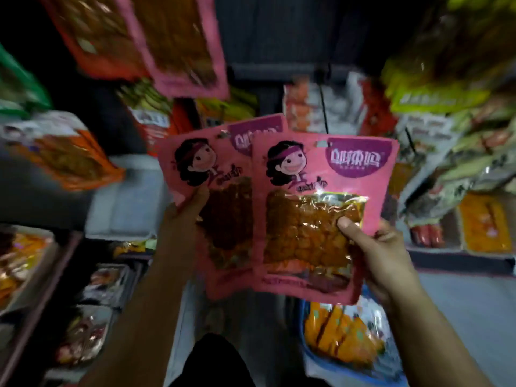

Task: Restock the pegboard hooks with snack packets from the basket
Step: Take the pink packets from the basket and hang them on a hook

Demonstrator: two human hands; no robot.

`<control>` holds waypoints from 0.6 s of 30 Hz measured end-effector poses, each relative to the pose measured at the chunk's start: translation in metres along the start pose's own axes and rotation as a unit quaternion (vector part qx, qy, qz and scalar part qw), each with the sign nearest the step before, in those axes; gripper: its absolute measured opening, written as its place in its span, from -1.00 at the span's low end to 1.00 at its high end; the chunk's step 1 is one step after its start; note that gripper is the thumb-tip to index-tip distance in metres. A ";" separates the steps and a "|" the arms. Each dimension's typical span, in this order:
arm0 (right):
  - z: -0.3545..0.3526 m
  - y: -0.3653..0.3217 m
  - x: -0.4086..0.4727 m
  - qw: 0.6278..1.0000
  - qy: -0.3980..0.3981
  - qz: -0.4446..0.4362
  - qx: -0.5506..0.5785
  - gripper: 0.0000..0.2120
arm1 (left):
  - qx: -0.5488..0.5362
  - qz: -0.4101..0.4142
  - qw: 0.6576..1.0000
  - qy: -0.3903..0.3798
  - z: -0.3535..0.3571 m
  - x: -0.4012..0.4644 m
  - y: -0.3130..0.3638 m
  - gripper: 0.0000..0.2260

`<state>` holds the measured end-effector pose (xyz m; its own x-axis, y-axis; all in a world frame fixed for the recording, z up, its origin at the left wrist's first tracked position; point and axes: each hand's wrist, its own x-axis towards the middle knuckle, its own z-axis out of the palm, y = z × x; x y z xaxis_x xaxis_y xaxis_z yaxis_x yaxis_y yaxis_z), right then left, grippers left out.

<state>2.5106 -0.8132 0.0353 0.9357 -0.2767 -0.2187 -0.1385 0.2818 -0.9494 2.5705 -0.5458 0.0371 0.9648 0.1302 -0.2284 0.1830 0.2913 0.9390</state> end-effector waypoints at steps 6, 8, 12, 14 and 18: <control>0.110 -0.074 0.024 0.994 -0.073 -0.077 -0.026 -0.91 | 0.006 0.167 0.986 -0.014 -0.044 0.036 0.117 -0.70; 0.142 -0.092 0.031 0.992 -0.085 -0.086 -0.025 -0.88 | 0.004 0.190 0.981 -0.027 -0.053 0.050 0.150 -0.64; 0.197 -0.113 0.042 0.980 -0.113 -0.145 -0.072 -0.88 | -0.022 0.165 0.980 -0.106 -0.059 0.077 0.194 -0.62; 0.219 -0.114 0.048 0.974 -0.125 -0.171 -0.081 -0.86 | -0.021 0.157 0.978 -0.136 -0.060 0.087 0.206 -0.69; 0.242 -0.109 0.057 0.976 -0.088 -0.186 -0.070 -0.77 | -0.028 0.130 0.976 -0.171 -0.066 0.109 0.218 -0.72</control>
<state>2.6570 -0.6375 0.1807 0.9693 -0.1706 0.1769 0.1894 0.0593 -0.9801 2.7031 -0.4054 0.2000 0.9858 -0.1140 0.1229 -0.0770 0.3433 0.9361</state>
